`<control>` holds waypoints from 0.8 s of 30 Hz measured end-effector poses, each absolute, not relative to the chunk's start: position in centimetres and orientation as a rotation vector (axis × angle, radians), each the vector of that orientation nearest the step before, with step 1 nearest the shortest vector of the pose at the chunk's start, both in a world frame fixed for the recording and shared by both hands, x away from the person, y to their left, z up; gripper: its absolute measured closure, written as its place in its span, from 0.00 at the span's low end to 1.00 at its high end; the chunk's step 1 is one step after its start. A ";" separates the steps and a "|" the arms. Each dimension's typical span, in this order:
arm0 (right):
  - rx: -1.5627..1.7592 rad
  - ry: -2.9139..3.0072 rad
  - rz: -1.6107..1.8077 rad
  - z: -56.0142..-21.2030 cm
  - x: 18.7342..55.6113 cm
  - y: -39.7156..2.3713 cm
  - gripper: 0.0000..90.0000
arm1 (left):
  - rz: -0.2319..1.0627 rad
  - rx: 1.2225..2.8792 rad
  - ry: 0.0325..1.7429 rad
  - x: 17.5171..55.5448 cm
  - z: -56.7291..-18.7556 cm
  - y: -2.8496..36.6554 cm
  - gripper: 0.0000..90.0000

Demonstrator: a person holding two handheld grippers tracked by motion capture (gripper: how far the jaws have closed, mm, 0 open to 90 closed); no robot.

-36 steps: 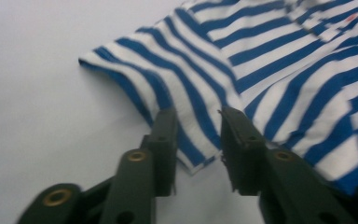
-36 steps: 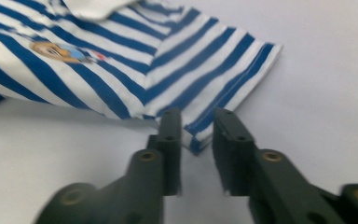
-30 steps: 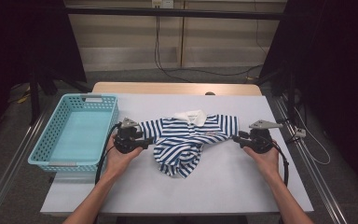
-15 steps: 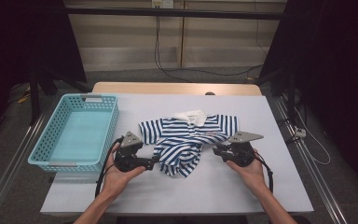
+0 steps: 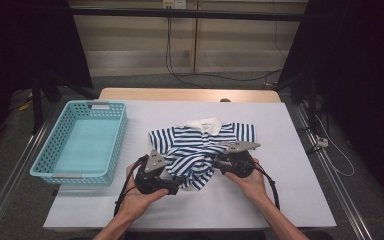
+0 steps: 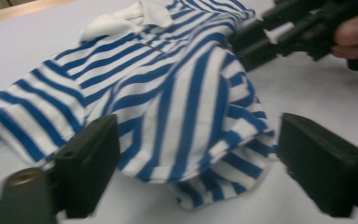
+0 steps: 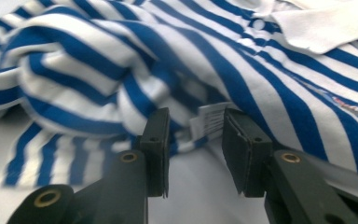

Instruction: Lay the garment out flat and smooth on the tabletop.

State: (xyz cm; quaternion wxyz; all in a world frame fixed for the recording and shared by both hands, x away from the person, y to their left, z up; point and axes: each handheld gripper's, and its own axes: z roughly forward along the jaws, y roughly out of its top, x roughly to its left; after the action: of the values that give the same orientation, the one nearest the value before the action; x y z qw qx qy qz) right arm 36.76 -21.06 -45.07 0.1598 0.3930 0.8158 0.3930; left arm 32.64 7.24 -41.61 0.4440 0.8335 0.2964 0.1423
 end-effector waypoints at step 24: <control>1.156 2.283 1.107 -43.8 34.7 -23.8 1.00 | 0.230 2.048 0.753 34.6 -41.9 8.6 0.94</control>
State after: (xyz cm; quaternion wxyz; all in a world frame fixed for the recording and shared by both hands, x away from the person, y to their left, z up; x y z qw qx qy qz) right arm 34.71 -23.80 -43.78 0.1760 0.4082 0.8060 0.3908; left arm 34.63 8.59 -41.88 0.4562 0.8306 0.3055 0.0932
